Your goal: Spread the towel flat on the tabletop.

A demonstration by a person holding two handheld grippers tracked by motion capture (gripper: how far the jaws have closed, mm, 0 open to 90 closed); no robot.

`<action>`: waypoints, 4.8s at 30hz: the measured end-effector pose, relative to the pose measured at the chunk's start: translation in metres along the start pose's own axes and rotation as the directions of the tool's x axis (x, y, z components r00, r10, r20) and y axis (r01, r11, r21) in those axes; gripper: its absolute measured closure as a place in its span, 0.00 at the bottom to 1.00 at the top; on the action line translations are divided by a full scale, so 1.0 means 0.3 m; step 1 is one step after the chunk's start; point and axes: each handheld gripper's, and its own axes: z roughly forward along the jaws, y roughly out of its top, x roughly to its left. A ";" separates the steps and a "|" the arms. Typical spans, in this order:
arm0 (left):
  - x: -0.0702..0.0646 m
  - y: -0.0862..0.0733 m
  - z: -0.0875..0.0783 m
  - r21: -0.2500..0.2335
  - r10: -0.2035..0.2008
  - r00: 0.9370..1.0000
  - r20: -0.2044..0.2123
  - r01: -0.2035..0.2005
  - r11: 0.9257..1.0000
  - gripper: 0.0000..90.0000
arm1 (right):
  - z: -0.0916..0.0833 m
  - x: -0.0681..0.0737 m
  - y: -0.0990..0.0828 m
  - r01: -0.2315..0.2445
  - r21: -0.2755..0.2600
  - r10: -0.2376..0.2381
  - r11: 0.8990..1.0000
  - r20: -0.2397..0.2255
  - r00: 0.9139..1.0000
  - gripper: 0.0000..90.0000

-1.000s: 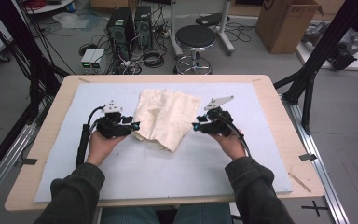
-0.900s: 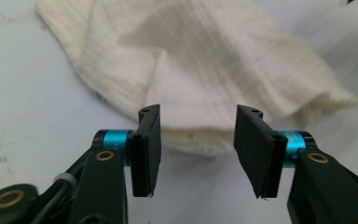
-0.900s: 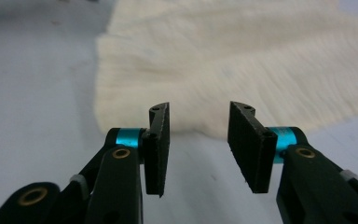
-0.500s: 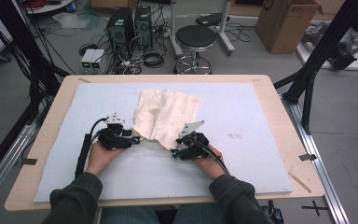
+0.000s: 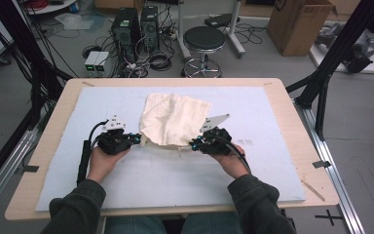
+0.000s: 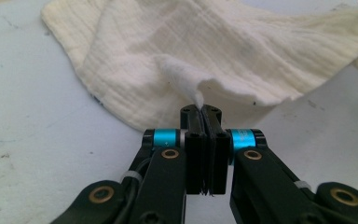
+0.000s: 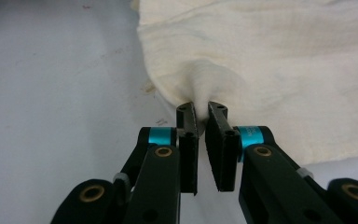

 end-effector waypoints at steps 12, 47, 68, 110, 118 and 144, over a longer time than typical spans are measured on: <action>-0.103 0.033 -0.098 0.002 0.133 0.988 0.076 -0.133 0.991 0.92 | -0.185 -0.027 -0.009 -0.007 -0.012 0.007 1.000 -0.030 1.000 0.77; -0.034 -0.083 -0.003 0.195 0.112 0.986 0.121 -0.134 0.972 0.98 | -0.049 0.015 -0.197 0.040 0.121 -0.019 0.992 -0.171 0.985 0.98; -0.113 -0.136 -0.134 0.130 0.184 0.974 0.133 -0.202 0.971 0.98 | -0.175 -0.015 -0.240 -0.030 0.036 0.034 0.999 -0.124 0.992 0.98; -0.120 -0.177 -0.092 0.148 0.133 0.981 0.140 -0.153 0.977 0.55 | -0.072 0.034 -0.209 0.056 0.097 -0.045 0.994 -0.120 0.992 0.60; -0.115 -0.180 -0.093 0.149 0.150 0.982 0.114 -0.167 0.975 0.69 | -0.066 0.014 -0.241 0.042 0.097 -0.031 0.994 -0.114 0.993 0.84; -0.160 -0.204 -0.158 0.114 0.216 0.963 0.160 -0.235 0.965 0.96 | -0.119 0.081 -0.273 0.020 0.060 -0.009 0.998 -0.178 0.984 0.94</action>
